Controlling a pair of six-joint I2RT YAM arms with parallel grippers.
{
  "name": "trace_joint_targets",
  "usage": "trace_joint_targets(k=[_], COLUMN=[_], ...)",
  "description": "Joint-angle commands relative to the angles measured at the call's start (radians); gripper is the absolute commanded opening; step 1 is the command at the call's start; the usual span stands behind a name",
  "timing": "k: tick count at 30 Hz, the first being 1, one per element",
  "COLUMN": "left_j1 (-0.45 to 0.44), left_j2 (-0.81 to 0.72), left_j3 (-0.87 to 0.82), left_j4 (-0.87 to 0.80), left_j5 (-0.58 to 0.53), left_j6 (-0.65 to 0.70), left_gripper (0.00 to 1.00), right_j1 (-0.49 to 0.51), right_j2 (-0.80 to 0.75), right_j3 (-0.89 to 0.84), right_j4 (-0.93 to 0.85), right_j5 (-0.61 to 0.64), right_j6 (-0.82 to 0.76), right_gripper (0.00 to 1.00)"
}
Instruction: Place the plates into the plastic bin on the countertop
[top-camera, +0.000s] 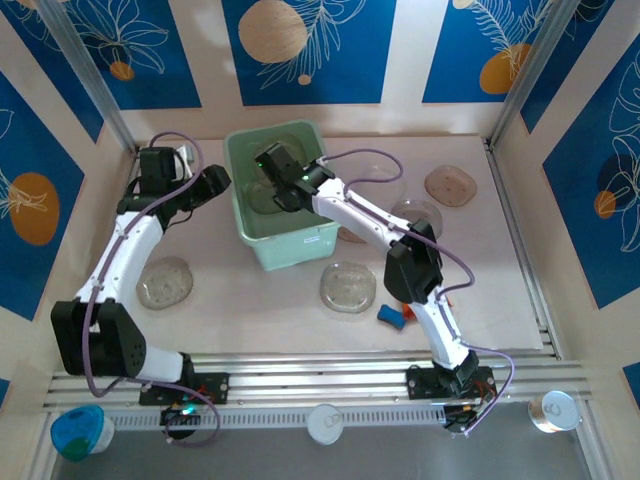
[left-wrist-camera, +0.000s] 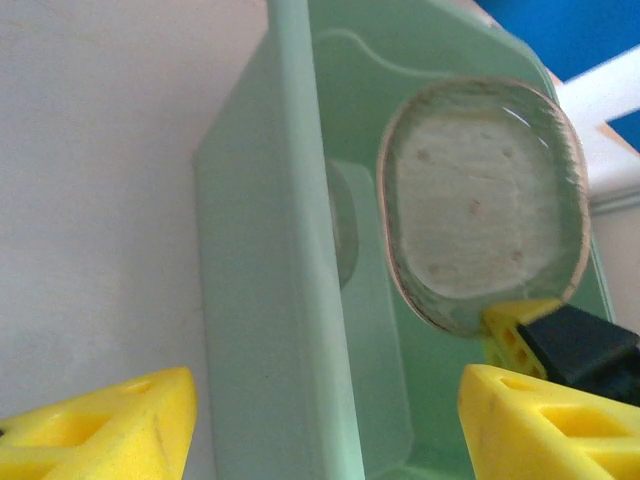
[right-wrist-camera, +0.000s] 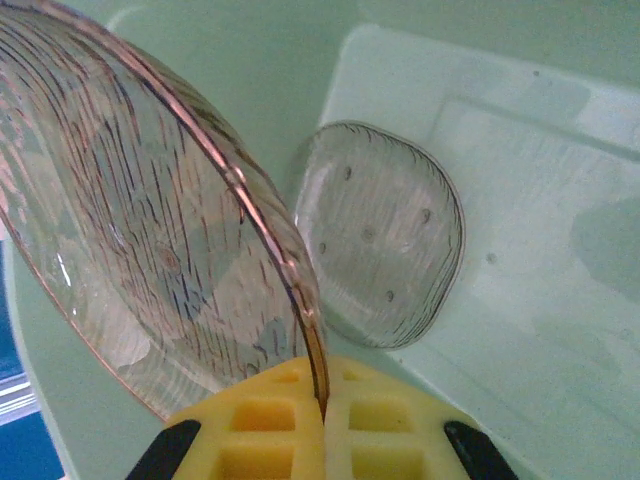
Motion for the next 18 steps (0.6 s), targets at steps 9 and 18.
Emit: trace_joint_targets(k=[9,18], left_j1=[0.017,0.016], left_j2=[0.111,0.096], left_j3=[0.053,-0.004], left_j4=[0.055,0.099], left_j5=[0.215,0.233], left_j6=[0.072,0.051], left_gripper=[0.70,0.71], right_j1=[0.003,0.000], right_j2=[0.203,0.250], right_j3=[0.265,0.249], right_j4=[-0.161,-0.112], right_j5=[0.013,0.006], right_j6=[0.105,0.131], right_gripper=[0.00,0.03])
